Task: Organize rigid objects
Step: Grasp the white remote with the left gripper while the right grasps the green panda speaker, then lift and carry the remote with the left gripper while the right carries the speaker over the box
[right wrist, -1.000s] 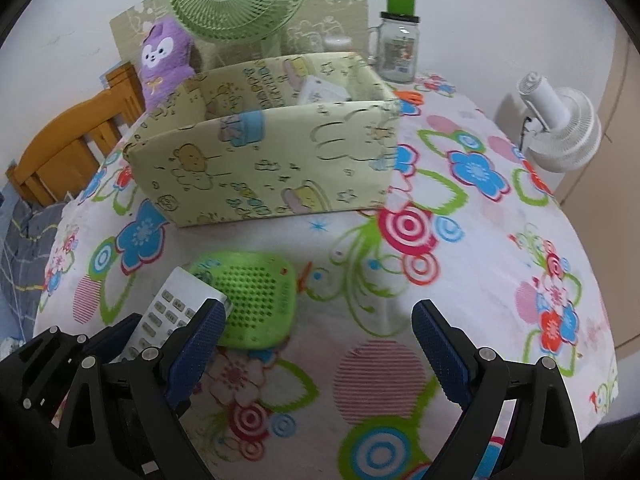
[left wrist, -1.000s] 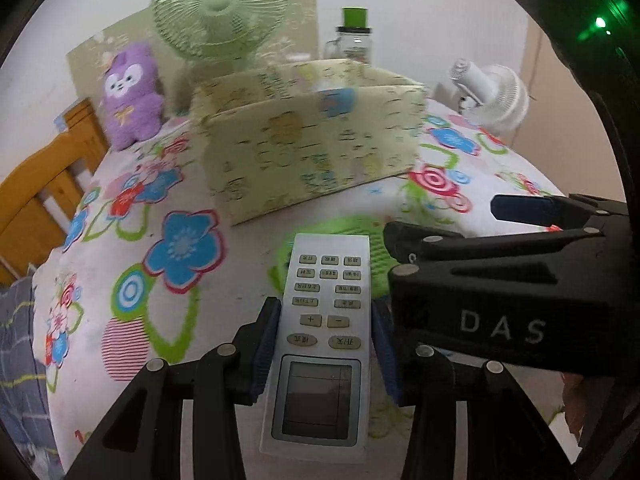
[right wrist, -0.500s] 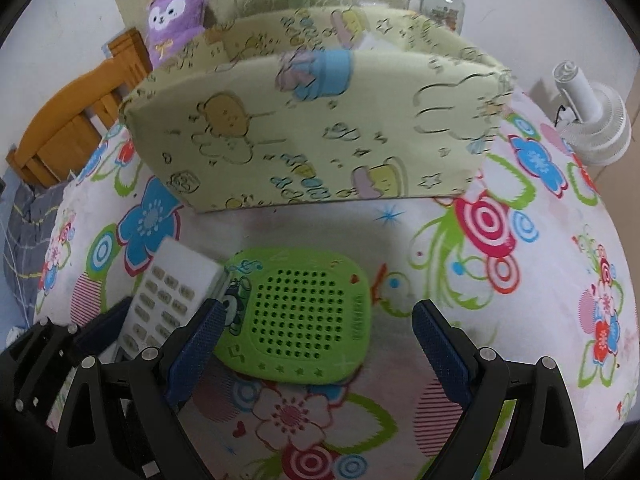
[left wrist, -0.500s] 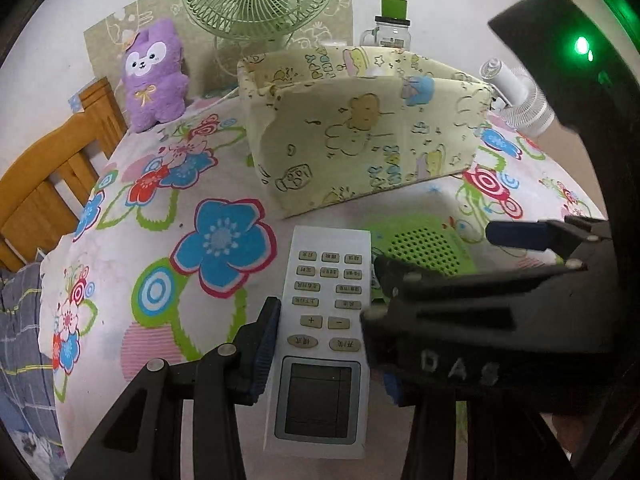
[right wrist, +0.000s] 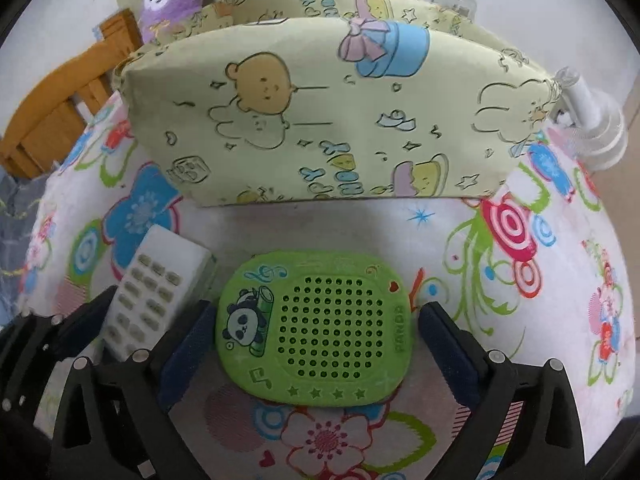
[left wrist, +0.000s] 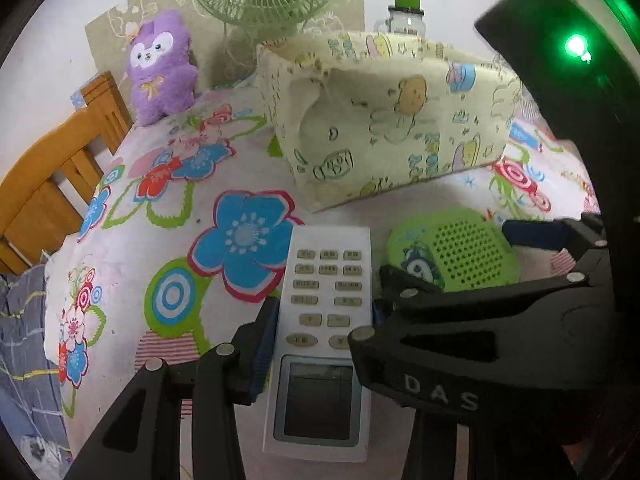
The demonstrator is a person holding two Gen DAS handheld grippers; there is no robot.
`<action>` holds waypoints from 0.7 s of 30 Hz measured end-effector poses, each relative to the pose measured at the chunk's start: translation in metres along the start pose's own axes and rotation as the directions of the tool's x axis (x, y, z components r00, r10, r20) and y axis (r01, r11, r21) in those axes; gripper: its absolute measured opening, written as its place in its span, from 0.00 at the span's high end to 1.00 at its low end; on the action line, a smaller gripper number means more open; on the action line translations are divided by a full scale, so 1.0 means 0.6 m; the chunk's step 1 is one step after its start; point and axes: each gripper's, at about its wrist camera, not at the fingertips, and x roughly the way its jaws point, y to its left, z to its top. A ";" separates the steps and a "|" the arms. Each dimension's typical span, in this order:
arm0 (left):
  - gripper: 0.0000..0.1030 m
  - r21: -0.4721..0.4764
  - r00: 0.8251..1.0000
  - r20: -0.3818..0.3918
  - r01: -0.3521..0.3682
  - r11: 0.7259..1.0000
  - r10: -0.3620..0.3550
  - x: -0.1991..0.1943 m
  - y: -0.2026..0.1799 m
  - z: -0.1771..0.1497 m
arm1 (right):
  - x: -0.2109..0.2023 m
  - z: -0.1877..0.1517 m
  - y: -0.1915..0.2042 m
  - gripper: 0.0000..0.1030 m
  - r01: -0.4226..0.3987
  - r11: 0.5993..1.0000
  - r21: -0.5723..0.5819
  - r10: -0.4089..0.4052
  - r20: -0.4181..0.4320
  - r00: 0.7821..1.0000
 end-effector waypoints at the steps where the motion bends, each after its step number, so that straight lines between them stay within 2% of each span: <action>1: 0.53 -0.009 1.000 0.000 0.002 1.000 -0.002 0.000 0.002 0.001 | 0.001 -0.001 0.001 0.01 0.007 1.000 -0.001 -0.007 0.006 1.000; 5: 0.54 -0.045 1.000 -0.013 0.025 0.999 -0.026 0.000 0.008 0.002 | 0.000 -0.002 0.009 0.08 0.024 1.000 0.010 -0.025 0.018 1.000; 12: 0.56 -0.040 0.999 -0.016 0.032 0.999 -0.032 -0.001 0.004 0.004 | -0.006 -0.005 0.002 0.08 0.017 0.999 0.030 -0.017 0.010 1.000; 21: 0.56 -0.038 0.997 -0.005 0.082 0.996 -0.082 -0.018 -0.013 0.023 | -0.036 -0.001 -0.025 0.08 0.022 0.998 0.063 -0.024 0.022 0.999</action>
